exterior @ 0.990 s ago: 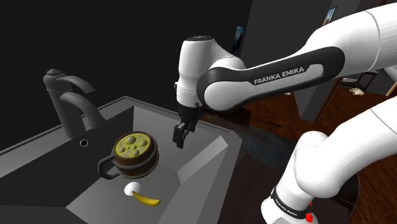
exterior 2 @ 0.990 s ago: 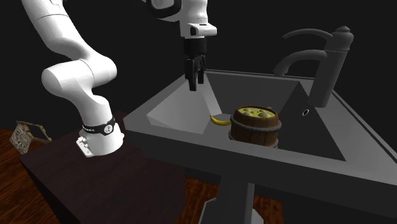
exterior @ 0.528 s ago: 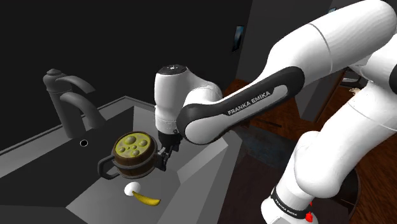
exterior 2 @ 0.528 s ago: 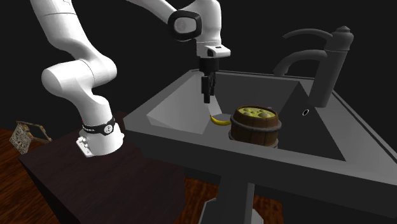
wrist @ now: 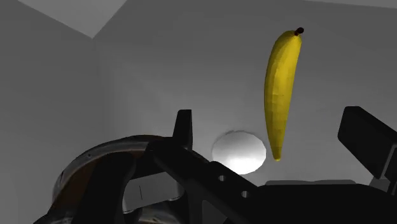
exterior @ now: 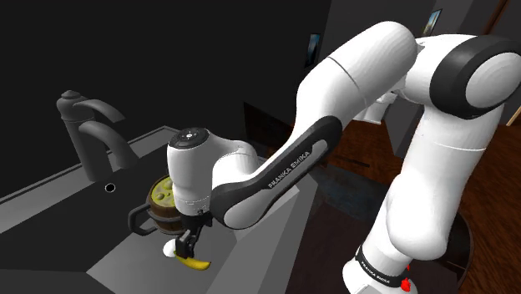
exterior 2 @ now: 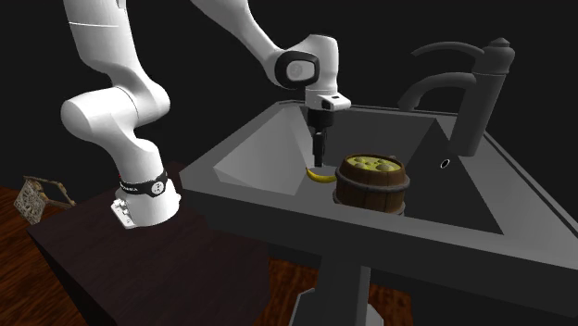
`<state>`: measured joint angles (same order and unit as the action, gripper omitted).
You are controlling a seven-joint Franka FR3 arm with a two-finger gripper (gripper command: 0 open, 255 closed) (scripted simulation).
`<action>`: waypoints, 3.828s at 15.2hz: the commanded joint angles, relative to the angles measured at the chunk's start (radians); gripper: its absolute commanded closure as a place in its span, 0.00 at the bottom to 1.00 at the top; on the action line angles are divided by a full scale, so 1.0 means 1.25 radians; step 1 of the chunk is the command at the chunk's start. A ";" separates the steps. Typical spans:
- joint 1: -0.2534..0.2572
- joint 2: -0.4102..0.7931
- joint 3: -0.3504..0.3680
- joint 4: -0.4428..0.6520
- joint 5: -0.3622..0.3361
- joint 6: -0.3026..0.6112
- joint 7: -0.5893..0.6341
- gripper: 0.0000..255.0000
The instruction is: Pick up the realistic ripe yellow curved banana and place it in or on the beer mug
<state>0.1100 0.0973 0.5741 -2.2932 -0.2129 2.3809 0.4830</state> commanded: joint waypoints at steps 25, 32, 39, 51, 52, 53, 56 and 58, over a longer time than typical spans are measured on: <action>0.064 0.185 -0.045 0.054 -0.172 0.082 0.136 1.00; 0.050 0.148 -0.026 0.054 -0.134 0.051 0.108 1.00; 0.030 0.085 0.001 0.063 -0.070 -0.006 0.059 1.00; 0.013 -0.010 0.023 0.100 0.022 -0.114 -0.012 1.00; 0.012 -0.017 0.024 0.105 0.029 -0.123 -0.018 1.00; 0.011 -0.023 0.024 0.109 0.035 -0.133 -0.022 1.00; 0.010 -0.042 0.026 0.124 0.051 -0.162 -0.036 1.00; 0.009 -0.054 0.026 0.135 0.061 -0.182 -0.045 1.00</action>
<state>0.1219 0.0350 0.6067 -2.1327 -0.1412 2.1663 0.4328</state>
